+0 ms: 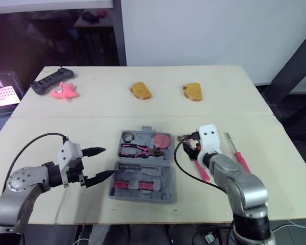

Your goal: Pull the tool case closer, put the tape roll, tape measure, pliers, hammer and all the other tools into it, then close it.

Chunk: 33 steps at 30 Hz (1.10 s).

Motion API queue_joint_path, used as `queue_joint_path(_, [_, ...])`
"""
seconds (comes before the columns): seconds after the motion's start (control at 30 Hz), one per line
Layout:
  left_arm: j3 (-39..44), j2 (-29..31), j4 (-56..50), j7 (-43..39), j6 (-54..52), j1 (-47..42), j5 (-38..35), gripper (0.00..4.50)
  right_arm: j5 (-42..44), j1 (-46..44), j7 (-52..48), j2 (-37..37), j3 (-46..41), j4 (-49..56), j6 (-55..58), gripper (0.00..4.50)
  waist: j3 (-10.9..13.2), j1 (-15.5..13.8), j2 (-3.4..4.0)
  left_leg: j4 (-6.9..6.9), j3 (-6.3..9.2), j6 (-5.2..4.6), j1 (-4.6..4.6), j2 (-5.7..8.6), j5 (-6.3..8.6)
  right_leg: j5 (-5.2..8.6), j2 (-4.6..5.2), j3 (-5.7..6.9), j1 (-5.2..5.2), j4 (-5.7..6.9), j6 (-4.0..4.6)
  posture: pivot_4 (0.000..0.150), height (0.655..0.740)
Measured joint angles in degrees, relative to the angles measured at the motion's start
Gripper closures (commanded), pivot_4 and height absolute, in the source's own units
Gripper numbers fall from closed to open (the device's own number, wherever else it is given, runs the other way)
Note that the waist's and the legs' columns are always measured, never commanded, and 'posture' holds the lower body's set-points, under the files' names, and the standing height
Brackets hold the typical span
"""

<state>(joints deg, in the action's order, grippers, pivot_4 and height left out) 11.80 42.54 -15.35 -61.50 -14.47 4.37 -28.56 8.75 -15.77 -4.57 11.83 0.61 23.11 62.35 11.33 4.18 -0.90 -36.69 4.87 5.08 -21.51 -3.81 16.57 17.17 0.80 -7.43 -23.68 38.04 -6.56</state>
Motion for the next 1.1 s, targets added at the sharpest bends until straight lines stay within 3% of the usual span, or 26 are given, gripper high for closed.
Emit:
queue_joint_path(0.2, [0.1, 0.0, -0.1, 0.8, -0.1, 0.3, 0.1, 0.0, -1.2, -1.6, -0.5, 0.1, 0.1, -13.0, -6.8, 0.05, 0.0, 0.0, 0.01, 0.11, 0.01, 0.0, 0.02, 0.0, 0.0, -0.01, 0.0, 0.0, -0.02, 0.01, -0.01, 0.15, 0.74])
queue_joint_path(0.23, [0.2, 0.0, -0.1, 0.9, -0.2, 0.4, 0.1, 0.0, -1.3, -2.0, -0.6, 0.1, 0.1, -14.3, -7.9, 0.3, 0.0, 0.0, 0.01, 0.11, 0.0, 0.0, 0.03, 0.0, 0.0, -0.01, 0.0, 0.0, -0.01, 0.01, -0.01, 0.15, 0.74])
queue_joint_path(0.33, [0.2, 0.0, -0.5, 1.6, -0.2, 0.6, 0.1, 0.0, -1.5, -4.3, -0.6, -0.2, -0.5, -18.2, -9.2, 1.31, 0.0, 0.1, -0.04, 0.11, 0.01, 0.0, 0.11, 0.0, 0.0, -0.03, -0.01, 0.0, 0.05, 0.02, 0.0, 0.15, 0.74])
queue_joint_path(0.53, [0.2, 0.0, -1.1, 2.6, -0.4, 1.7, 0.1, 0.0, -1.5, -5.7, -0.6, -1.6, -1.6, -20.3, -9.2, 4.45, -0.1, 0.0, -0.13, 0.11, 0.02, 0.0, 0.15, -0.01, 0.0, -0.02, -0.01, 0.0, 0.1, 0.02, 0.0, 0.15, 0.74])
queue_joint_path(0.83, [0.2, 0.0, -1.7, 3.1, -0.5, 2.3, -0.1, 0.0, -0.5, -1.5, 0.6, -4.9, -3.8, -12.2, -4.7, 4.48, -0.1, -0.1, -0.13, 0.23, 0.02, 0.01, 0.08, -0.01, -0.01, -0.01, -0.01, 0.01, -0.02, 0.01, 0.0, 0.15, 0.74])
queue_joint_path(1.1, [0.1, 0.1, -1.5, 2.7, -1.0, 1.6, -0.2, 0.0, 0.2, 7.8, 7.0, -12.7, -4.6, 14.7, 12.9, 4.48, -0.1, -0.2, -0.1, 0.58, 0.04, 0.18, -0.1, 0.0, -0.1, -0.01, 0.0, 0.01, -0.42, 0.07, 0.02, 0.15, 0.74])
